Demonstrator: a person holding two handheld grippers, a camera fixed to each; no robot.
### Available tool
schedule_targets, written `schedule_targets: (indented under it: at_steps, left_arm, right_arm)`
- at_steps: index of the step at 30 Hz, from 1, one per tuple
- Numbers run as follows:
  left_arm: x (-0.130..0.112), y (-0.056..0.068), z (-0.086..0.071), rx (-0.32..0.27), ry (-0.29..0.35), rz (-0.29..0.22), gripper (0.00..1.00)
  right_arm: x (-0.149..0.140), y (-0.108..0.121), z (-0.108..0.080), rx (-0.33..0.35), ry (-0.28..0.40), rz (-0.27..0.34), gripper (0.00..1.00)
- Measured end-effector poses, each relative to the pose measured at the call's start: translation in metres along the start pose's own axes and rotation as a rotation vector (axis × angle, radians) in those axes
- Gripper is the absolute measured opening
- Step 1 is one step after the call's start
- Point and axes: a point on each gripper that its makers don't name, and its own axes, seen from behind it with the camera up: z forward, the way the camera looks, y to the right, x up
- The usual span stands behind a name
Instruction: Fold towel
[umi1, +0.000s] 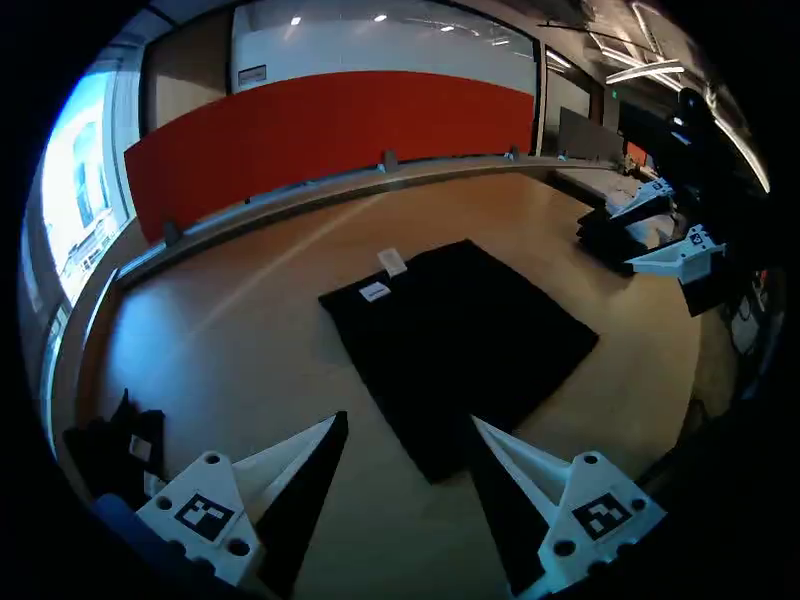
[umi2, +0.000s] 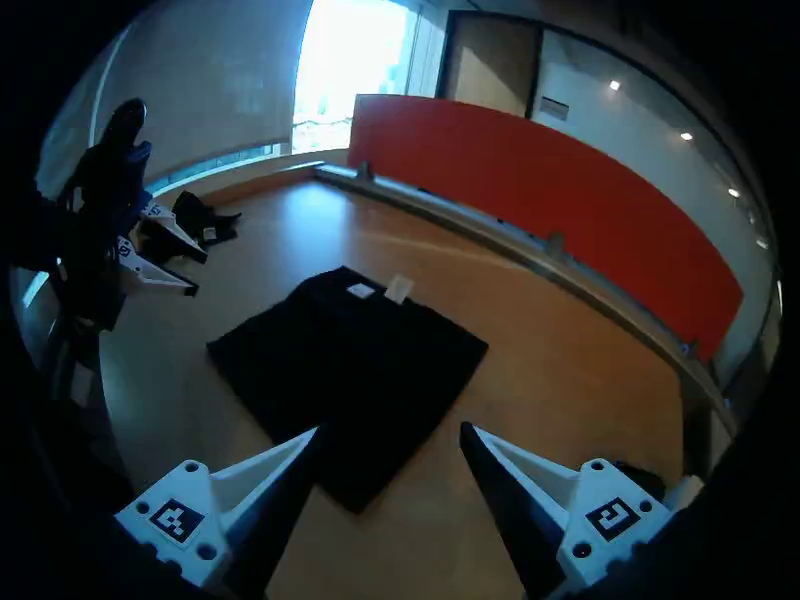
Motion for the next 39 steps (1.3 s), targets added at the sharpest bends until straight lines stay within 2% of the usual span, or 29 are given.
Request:
schedule_targets:
  at_steps: [14,26,34,39]
  left_arm:
    - [-0.058,0.014,0.037,-0.029,-0.107,0.002,0.8]
    - [-0.085,0.028,0.053,-0.061,-0.165,-0.007,0.8]
    - [-0.089,0.03,0.057,-0.056,-0.169,0.004,0.79]
    - [-0.09,0.029,0.057,-0.04,-0.172,0.021,0.72]
  right_arm:
    - [-0.066,-0.02,0.031,0.027,-0.094,0.018,1.0]
    - [-0.102,-0.029,0.047,0.046,-0.142,0.018,0.96]
    - [-0.113,-0.033,0.052,0.065,-0.156,0.037,0.85]
    - [-0.117,-0.036,0.053,0.075,-0.16,0.042,0.75]
